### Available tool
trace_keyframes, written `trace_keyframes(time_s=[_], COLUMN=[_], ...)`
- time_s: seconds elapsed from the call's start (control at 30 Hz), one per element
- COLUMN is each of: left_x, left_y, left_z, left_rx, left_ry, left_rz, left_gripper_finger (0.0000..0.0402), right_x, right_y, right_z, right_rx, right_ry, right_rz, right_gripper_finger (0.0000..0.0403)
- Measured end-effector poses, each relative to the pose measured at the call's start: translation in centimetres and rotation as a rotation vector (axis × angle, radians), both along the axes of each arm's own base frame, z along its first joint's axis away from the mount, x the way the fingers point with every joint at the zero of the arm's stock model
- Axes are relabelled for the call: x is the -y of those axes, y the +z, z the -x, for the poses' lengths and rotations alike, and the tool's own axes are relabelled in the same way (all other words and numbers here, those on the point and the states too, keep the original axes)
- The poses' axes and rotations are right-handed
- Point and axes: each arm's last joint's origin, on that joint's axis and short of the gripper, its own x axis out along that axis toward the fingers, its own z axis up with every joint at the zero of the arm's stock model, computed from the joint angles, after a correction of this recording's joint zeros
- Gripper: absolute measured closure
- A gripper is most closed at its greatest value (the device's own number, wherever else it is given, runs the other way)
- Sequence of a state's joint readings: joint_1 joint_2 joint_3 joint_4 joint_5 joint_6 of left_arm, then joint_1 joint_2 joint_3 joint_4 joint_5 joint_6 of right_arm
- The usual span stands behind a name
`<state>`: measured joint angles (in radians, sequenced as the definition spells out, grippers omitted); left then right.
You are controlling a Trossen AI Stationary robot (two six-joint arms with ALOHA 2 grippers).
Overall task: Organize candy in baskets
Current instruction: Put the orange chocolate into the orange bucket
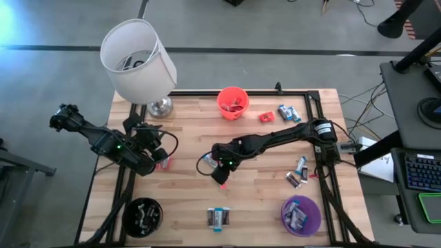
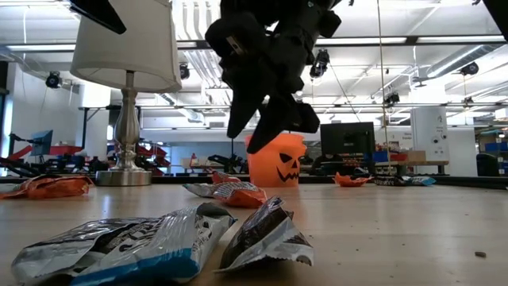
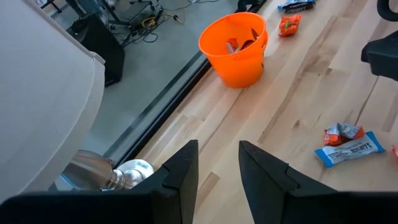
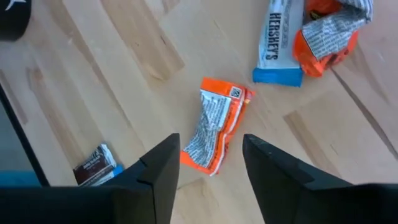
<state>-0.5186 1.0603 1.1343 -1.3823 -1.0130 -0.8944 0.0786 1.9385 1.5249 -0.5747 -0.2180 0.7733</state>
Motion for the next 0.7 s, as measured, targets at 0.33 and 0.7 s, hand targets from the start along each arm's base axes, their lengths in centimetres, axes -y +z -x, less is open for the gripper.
trace_keyframes(time_s=[0.33, 0.7], left_x=[0.0, 0.0], left_y=[0.0, 0.0], left_z=[0.0, 0.0], left_rx=[-0.001, 0.000], left_ry=[0.000, 0.000], left_rz=[-0.001, 0.001], left_gripper_finger=[0.0304, 0.0304], right_x=[-0.6, -1.6], right_y=[-1.8, -4.0], right_z=[0.1, -0.1], right_rx=[0.061, 0.033], right_ry=[-0.045, -0.054], right_rz=[-0.042, -0.051], right_gripper_finger=[0.0227, 0.0227])
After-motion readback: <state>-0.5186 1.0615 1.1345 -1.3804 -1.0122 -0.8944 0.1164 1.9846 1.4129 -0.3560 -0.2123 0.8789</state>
